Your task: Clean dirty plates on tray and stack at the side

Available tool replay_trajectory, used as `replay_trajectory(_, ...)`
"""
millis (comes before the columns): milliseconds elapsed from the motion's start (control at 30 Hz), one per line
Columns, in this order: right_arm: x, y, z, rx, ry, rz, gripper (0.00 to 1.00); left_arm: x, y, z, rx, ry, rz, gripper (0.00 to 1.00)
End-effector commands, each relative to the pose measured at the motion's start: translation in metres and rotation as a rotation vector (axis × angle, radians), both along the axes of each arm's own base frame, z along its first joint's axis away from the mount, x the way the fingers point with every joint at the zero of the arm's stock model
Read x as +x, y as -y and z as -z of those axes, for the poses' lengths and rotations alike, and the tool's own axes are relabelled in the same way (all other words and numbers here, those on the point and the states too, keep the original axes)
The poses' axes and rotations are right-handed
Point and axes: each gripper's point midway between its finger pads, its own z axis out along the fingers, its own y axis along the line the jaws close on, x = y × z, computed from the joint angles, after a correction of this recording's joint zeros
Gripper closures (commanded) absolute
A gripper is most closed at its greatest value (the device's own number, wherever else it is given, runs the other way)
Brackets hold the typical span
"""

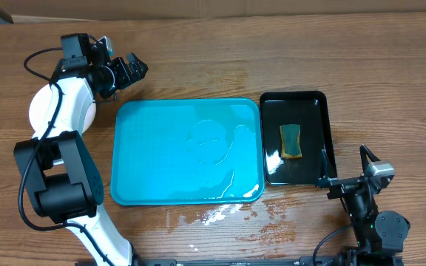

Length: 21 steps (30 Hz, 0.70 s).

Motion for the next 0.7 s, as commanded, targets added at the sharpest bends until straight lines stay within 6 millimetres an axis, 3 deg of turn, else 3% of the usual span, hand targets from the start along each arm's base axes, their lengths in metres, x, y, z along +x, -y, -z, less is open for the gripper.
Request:
replay_trajectory(0,0.0005,0.0024,0.0019,-0.001,0.002,0.012,0.0,0.0073,0.0004,-0.0054,-0.003,0.015,-0.007,0.0)
replay_trajectory(667,0.0005,0.0024,0.0021,-0.001,0.002,0.012,0.0,0.0069,0.0,-0.0038,0.009,0.009,-0.011,0.0)
